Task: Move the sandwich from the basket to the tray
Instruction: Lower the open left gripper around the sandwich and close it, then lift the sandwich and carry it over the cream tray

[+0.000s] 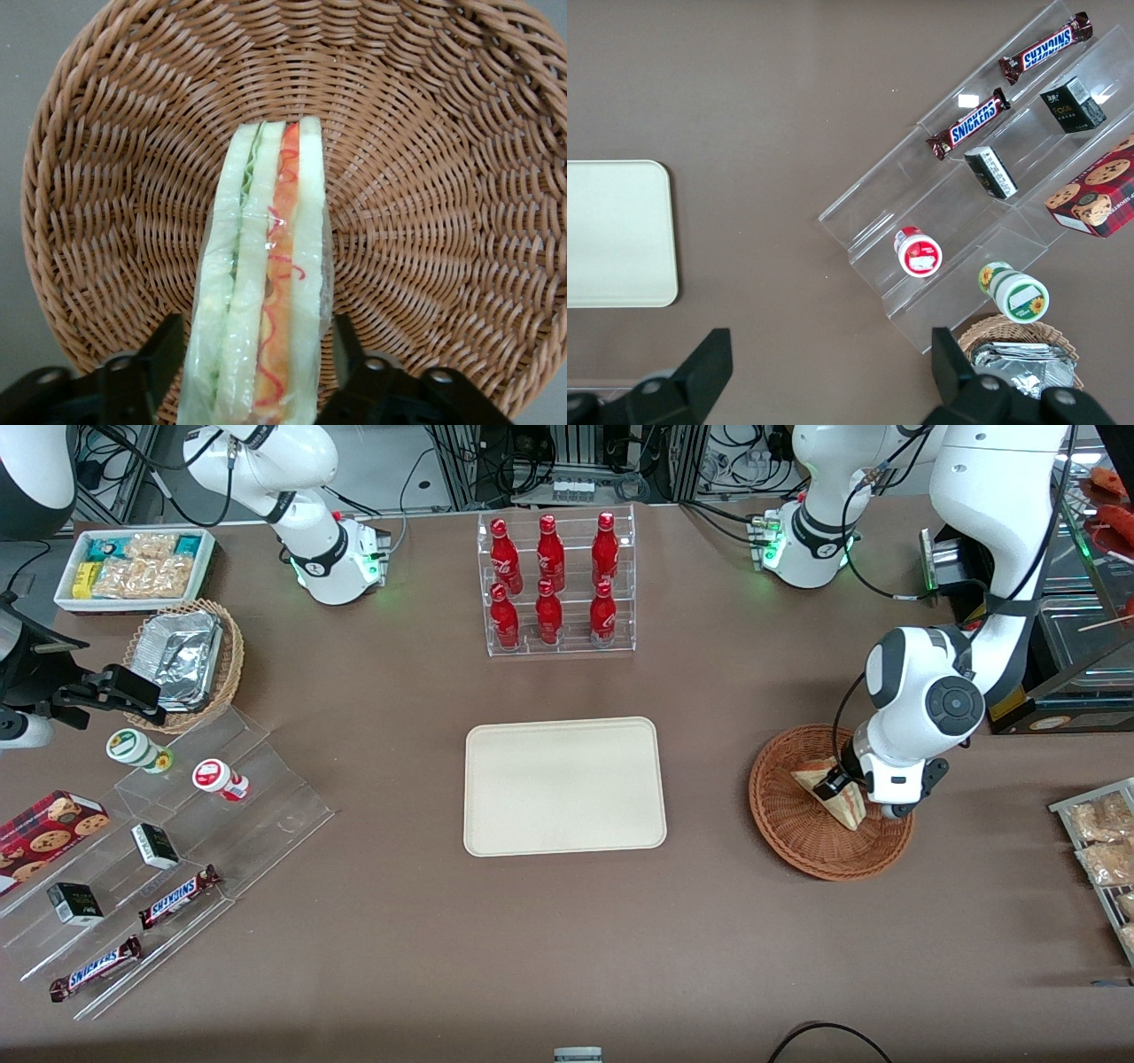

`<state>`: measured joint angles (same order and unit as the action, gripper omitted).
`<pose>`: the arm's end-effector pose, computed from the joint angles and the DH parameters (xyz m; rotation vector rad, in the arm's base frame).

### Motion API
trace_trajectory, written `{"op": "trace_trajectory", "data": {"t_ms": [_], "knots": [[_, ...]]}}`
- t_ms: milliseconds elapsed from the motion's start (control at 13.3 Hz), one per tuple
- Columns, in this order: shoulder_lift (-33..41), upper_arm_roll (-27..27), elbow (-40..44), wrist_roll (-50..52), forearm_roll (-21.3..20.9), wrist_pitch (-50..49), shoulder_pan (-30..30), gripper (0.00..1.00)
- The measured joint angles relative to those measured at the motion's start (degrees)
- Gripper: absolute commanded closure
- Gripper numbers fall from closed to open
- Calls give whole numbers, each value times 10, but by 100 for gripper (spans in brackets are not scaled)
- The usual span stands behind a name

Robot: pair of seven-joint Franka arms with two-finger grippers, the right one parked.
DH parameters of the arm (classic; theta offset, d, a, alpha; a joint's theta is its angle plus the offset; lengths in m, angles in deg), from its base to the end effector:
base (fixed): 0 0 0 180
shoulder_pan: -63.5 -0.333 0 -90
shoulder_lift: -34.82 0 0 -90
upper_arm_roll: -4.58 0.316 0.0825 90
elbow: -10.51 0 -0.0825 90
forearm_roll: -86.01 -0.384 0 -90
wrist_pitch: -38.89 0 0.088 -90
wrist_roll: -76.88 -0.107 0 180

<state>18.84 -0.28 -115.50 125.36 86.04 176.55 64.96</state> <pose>0.5442 -0.0604 0.2495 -2.9153 -1.1284 0.1207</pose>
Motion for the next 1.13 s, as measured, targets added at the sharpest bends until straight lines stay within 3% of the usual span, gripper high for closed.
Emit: {"op": "trace_trajectory", "data": {"t_ms": [376, 602, 1128], "knots": [[5, -1, -1, 2, 0, -14, 0, 100], [28, -10, 22, 1, 0, -75, 9, 100], [21, -90, 140, 1, -1, -205, 15, 100]]}}
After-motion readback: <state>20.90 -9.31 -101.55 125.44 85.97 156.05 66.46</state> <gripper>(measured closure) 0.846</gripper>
